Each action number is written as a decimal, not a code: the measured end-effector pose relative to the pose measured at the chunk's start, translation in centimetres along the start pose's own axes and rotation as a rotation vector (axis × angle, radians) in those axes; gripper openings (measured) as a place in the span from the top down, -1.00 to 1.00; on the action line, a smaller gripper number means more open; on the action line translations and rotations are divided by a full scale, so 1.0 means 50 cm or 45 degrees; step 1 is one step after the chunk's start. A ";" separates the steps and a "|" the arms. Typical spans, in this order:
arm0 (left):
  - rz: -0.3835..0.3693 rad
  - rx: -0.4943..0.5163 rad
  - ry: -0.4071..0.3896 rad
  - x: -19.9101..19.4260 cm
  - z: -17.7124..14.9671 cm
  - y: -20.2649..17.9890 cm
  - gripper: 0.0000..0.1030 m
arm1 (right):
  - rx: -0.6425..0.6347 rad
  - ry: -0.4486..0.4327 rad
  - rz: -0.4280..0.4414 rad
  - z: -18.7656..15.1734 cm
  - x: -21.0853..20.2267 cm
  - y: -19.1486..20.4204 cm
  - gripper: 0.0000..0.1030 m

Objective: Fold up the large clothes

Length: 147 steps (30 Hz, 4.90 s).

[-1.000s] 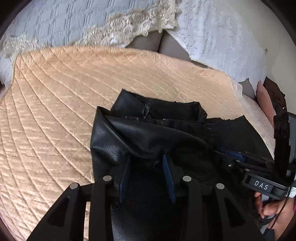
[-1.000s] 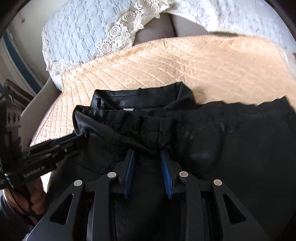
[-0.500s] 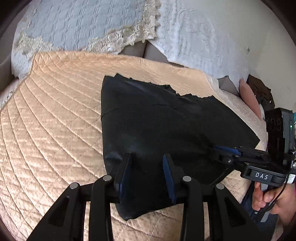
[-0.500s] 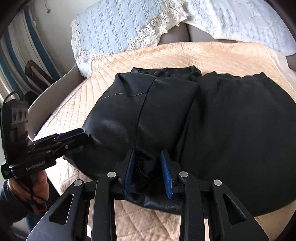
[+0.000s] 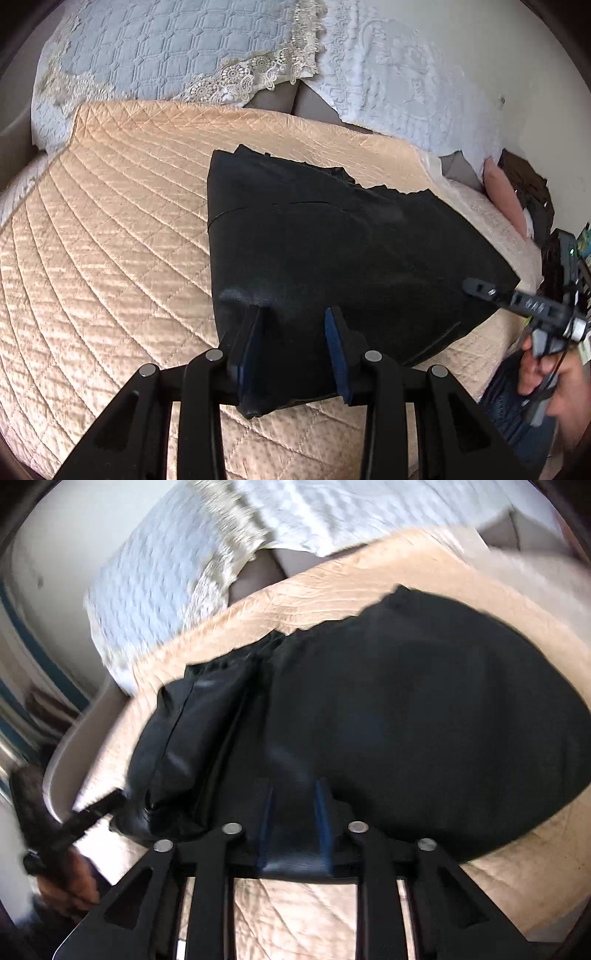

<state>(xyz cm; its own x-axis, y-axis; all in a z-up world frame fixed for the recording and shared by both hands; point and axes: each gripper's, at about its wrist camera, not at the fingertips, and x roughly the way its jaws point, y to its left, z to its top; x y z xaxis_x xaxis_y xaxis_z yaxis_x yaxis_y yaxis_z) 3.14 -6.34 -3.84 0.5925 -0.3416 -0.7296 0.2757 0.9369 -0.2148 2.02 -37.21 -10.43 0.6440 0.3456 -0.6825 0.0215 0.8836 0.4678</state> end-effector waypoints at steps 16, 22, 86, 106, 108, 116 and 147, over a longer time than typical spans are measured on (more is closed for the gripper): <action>0.027 -0.002 0.001 0.029 0.031 -0.019 0.24 | 0.434 -0.242 -0.135 -0.002 -0.168 -0.160 0.38; 0.026 -0.003 0.012 0.023 0.034 -0.025 0.24 | 0.539 -0.372 -0.214 -0.039 -0.220 -0.179 -0.18; 0.084 -0.312 -0.110 -0.120 -0.015 0.201 0.19 | -0.270 0.175 0.385 0.001 0.149 0.435 -0.11; -0.052 -0.011 -0.064 -0.001 0.061 0.018 0.76 | -0.292 -0.003 0.069 -0.002 0.075 0.275 0.35; 0.008 -0.065 -0.017 0.017 0.018 0.056 0.82 | -0.379 0.014 0.058 -0.026 0.094 0.282 0.36; 0.064 -0.114 -0.053 0.013 -0.022 0.078 0.80 | -0.462 0.004 0.031 -0.039 0.127 0.278 0.36; 0.096 -0.226 -0.078 0.184 0.156 0.099 0.71 | -0.316 0.017 -0.043 0.202 0.247 0.205 0.36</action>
<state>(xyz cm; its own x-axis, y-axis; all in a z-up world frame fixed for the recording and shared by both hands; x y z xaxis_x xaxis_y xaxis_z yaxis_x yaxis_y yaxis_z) 15.86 -5.45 -6.54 0.6529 -0.2689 -0.7081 0.0944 0.9565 -0.2761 17.92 -27.08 -8.37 0.6360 0.3176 -0.7033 -0.1469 0.9446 0.2937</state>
